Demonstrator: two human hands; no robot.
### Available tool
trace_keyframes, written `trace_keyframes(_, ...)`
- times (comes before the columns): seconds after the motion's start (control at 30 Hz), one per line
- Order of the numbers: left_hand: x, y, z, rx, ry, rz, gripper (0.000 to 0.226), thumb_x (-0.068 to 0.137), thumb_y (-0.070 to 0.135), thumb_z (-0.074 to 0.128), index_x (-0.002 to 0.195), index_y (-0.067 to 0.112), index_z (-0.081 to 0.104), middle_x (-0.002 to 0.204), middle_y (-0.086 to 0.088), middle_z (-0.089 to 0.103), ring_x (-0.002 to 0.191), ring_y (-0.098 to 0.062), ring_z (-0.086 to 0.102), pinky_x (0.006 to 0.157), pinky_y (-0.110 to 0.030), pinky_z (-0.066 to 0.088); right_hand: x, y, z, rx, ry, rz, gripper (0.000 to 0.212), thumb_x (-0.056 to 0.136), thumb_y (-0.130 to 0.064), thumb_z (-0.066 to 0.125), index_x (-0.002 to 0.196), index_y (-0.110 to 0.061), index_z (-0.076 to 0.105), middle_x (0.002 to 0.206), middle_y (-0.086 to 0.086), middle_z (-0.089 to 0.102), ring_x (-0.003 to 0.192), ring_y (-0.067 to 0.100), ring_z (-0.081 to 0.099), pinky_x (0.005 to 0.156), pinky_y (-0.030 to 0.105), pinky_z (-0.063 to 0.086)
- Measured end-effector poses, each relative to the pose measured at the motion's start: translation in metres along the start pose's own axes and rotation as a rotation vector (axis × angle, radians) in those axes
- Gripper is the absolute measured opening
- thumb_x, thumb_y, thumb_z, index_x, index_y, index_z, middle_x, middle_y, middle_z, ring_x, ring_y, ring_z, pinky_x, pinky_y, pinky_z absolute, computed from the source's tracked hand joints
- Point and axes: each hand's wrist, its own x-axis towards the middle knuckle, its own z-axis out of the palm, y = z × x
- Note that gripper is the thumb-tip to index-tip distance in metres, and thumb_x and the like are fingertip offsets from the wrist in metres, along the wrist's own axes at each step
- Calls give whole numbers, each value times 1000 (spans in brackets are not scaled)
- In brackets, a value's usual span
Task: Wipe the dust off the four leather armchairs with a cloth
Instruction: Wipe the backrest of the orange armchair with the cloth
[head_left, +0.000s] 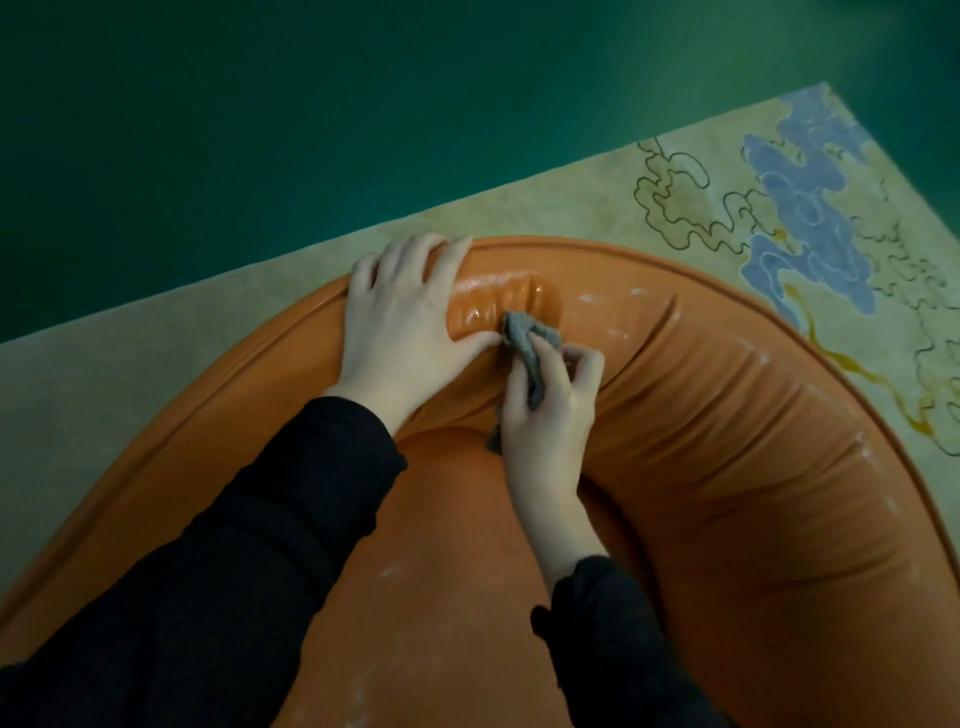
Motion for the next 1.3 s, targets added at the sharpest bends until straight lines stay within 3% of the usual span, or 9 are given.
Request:
trace_keyframes(0.17,-1,-5,9,18,44,16,80,76,59,69,141,21,45,135,-3,50,127,-25,44,104,-38,25,12,-5,-6,48,67,-11,23,88,-7,65,109,1,67,100,18,52,85,8,46,77,1,35)
trace_keyframes(0.37,-1,-7,11,25,57,28,77,77,56,69,141,19,46,134,-4,51,125,-27,44,103,-38,25,28,-11,11,93,82,14,23,91,-9,61,111,-1,66,103,18,50,80,4,40,73,9,36)
trace_keyframes(0.53,-1,-6,12,28,63,30,78,77,56,69,141,20,45,134,-3,50,126,-26,44,104,-37,24,13,-10,10,95,105,67,23,90,-9,63,110,1,67,100,17,52,81,-5,35,74,-5,31)
trace_keyframes(0.67,-2,-7,13,36,68,37,77,78,55,68,142,19,45,135,-4,50,127,-27,44,104,-38,24,30,-21,10,131,181,55,20,89,-10,64,105,1,68,98,15,52,80,-4,36,76,-6,29)
trace_keyframes(0.8,-1,-8,14,32,62,32,77,78,53,68,143,20,44,136,-4,50,127,-27,44,105,-38,23,20,-20,19,128,148,94,21,89,-10,62,106,2,67,98,16,52,79,-5,35,74,-7,28)
trace_keyframes(0.93,-2,-7,12,33,55,33,75,79,51,66,144,21,42,137,-4,49,127,-27,43,106,-38,23,-7,-13,13,98,84,71,21,90,-8,63,107,2,67,97,17,52,81,-4,36,76,-6,30)
trace_keyframes(1.1,-2,-8,12,27,46,30,78,80,58,65,144,20,43,136,-4,49,127,-27,43,105,-39,25,28,-20,4,127,146,27,21,89,-8,62,107,1,68,98,17,52,80,-1,40,77,-4,31)
trace_keyframes(1.3,-1,-5,7,22,23,24,81,77,60,67,143,20,44,137,-5,48,128,-27,42,105,-38,23,-1,5,-6,40,-26,-29,24,89,-8,63,111,1,65,103,19,52,85,11,47,76,11,37)
